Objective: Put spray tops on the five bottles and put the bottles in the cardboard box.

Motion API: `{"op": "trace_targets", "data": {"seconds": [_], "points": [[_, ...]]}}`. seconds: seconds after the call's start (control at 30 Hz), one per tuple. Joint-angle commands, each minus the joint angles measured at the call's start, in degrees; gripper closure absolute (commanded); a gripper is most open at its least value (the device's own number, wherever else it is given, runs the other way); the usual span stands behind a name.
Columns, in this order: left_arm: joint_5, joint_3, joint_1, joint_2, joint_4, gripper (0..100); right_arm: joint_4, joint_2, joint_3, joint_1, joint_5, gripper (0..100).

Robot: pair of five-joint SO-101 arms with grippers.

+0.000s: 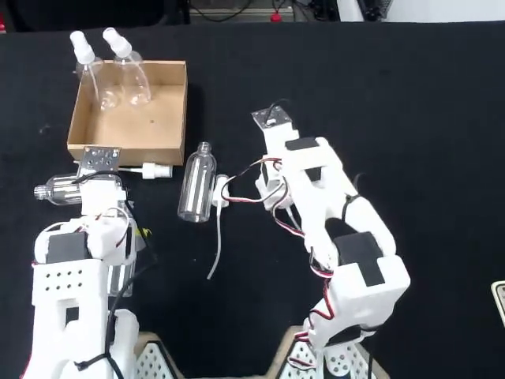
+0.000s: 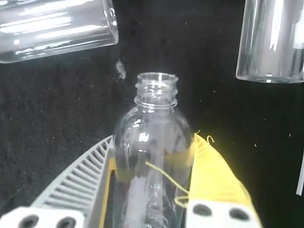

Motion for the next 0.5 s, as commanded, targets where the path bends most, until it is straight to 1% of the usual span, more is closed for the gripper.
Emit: {"op": "trace_targets", "data": {"seconds": [0.0,0.1,0.27,0.47], "points": [[0.26,-0.48,0.75,-0.79,-0.88,87,-1.05,-3.56,-0.22,0.0,-0.62,86.2],[0.26,-0.48,0.66,-0.79,-0.88,87,-1.05,-3.56,-0.13,0.0,-0.62,91.1],[0.26,-0.48,0.66,-0.79,-0.88,87,1.14,-5.49,-1.45,2.64,-0.62,91.9],[0.26,-0.57,1.19,-0.79,-0.88,87,9.14,-13.85,-6.46,5.8,-0.62,91.7]]}}
